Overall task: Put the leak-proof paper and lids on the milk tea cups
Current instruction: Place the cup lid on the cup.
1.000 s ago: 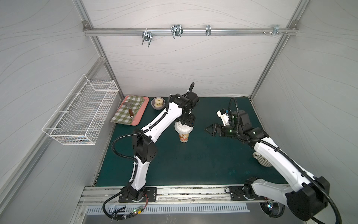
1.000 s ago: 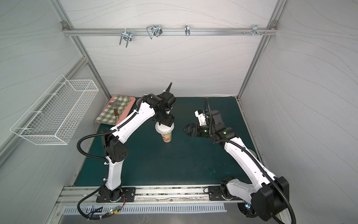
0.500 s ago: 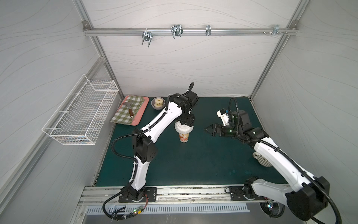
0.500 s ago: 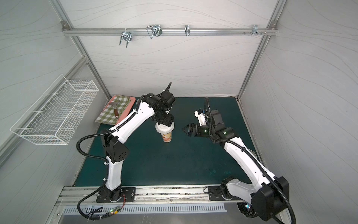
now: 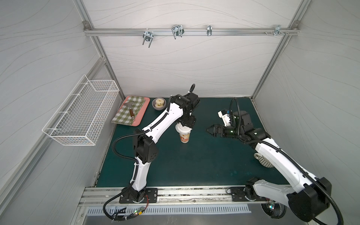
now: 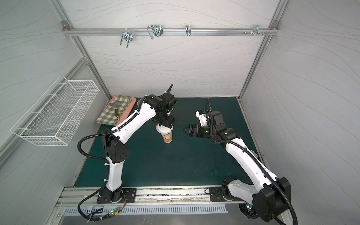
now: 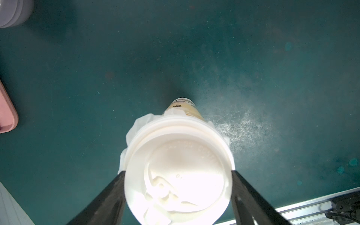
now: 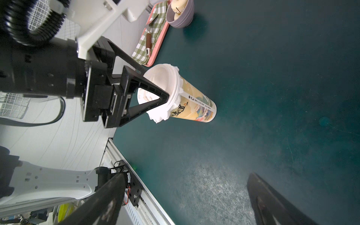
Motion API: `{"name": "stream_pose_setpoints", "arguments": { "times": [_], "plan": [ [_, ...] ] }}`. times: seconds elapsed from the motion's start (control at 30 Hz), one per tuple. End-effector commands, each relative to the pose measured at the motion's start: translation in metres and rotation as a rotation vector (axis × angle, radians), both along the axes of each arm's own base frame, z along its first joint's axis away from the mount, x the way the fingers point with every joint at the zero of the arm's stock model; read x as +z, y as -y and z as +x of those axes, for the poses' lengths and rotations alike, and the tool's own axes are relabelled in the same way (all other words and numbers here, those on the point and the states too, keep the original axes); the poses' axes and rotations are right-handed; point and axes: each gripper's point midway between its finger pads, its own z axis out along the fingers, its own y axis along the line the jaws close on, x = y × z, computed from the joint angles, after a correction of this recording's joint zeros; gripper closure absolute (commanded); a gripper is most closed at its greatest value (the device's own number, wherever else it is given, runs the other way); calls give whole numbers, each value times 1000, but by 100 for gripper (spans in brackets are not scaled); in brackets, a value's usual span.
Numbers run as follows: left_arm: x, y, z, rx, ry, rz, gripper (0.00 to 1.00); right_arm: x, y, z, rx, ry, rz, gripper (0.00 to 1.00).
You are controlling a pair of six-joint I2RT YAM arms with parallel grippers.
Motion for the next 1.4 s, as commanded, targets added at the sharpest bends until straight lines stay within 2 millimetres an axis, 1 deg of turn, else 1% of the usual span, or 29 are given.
{"name": "stream_pose_setpoints", "arguments": {
  "times": [0.0, 0.77, 0.9, 1.13, 1.37],
  "plan": [
    [-8, -3, -2, -1, -29, 12, 20, 4, 0, 1, 0, 14, 12, 1],
    [-11, -6, -5, 27, -26, -25, 20, 5, -2, 2, 7, 9, 16, 1],
    [-4, -5, -4, 26, -12, -39, 19, 7, -4, 3, 10, 9, 18, 1],
    [-1, -5, -4, 30, -3, -46, 17, 9, -9, 3, 17, 12, 18, 1],
    [17, -5, -1, 28, 31, -61, 15, 9, -11, 2, 22, 13, 17, 1]
  ]
}}
